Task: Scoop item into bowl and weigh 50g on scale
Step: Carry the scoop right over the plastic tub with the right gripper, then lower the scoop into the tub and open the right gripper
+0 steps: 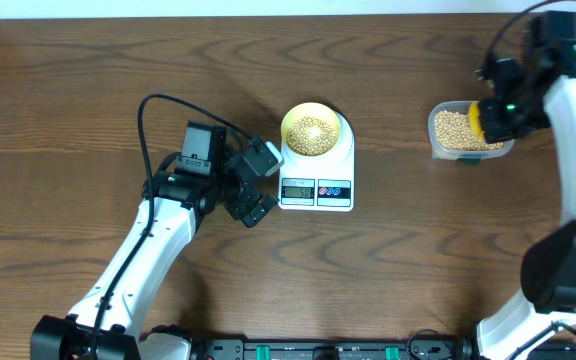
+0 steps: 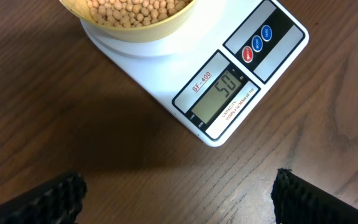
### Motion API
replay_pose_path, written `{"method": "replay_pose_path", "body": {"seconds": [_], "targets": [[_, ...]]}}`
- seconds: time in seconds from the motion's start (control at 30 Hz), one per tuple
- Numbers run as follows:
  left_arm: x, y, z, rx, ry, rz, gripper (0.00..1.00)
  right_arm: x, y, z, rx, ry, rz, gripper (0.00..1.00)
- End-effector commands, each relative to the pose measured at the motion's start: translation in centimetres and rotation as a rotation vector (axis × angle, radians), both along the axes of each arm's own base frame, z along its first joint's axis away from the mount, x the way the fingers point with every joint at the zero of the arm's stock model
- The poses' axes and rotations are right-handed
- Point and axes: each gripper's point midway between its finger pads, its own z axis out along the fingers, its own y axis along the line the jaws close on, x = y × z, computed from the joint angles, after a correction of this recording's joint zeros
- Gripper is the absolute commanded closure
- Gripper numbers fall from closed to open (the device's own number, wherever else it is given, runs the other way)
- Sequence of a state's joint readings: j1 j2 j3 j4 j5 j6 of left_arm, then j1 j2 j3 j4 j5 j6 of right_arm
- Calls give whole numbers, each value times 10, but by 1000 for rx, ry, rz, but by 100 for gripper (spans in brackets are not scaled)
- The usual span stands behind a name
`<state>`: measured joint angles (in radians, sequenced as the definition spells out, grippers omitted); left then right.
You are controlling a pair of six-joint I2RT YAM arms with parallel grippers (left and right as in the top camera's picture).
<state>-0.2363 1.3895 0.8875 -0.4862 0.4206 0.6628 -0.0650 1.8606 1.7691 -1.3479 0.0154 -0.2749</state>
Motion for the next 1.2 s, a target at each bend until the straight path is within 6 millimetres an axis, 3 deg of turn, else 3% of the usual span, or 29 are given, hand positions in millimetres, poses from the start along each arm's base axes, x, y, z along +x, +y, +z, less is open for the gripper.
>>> {"method": "replay_pose_path", "body": {"seconds": [0.0, 0.13, 0.33, 0.53, 0.7, 0.93, 1.17], "targets": [[0, 0, 5, -9, -17, -13, 3, 0, -14, -6, -196, 29, -37, 99], [0, 0, 5, -9, -17, -13, 2, 3, -16, -3, -286, 8, -62, 99], [0, 0, 5, -9, -17, -13, 2, 6, -10, -3, -255, -18, -147, 99], [0, 0, 5, -9, -17, -13, 2, 13, 22, -10, 48, -22, -252, 99], [0, 0, 5, -9, -17, -12, 2, 17, 31, -3, 340, -13, -316, 99], [0, 0, 5, -9, -17, -13, 2, 17, 10, 1, 534, -19, -418, 99], [0, 0, 5, -9, -17, -13, 3, 16, -26, -22, 542, -49, -505, 99]]}}
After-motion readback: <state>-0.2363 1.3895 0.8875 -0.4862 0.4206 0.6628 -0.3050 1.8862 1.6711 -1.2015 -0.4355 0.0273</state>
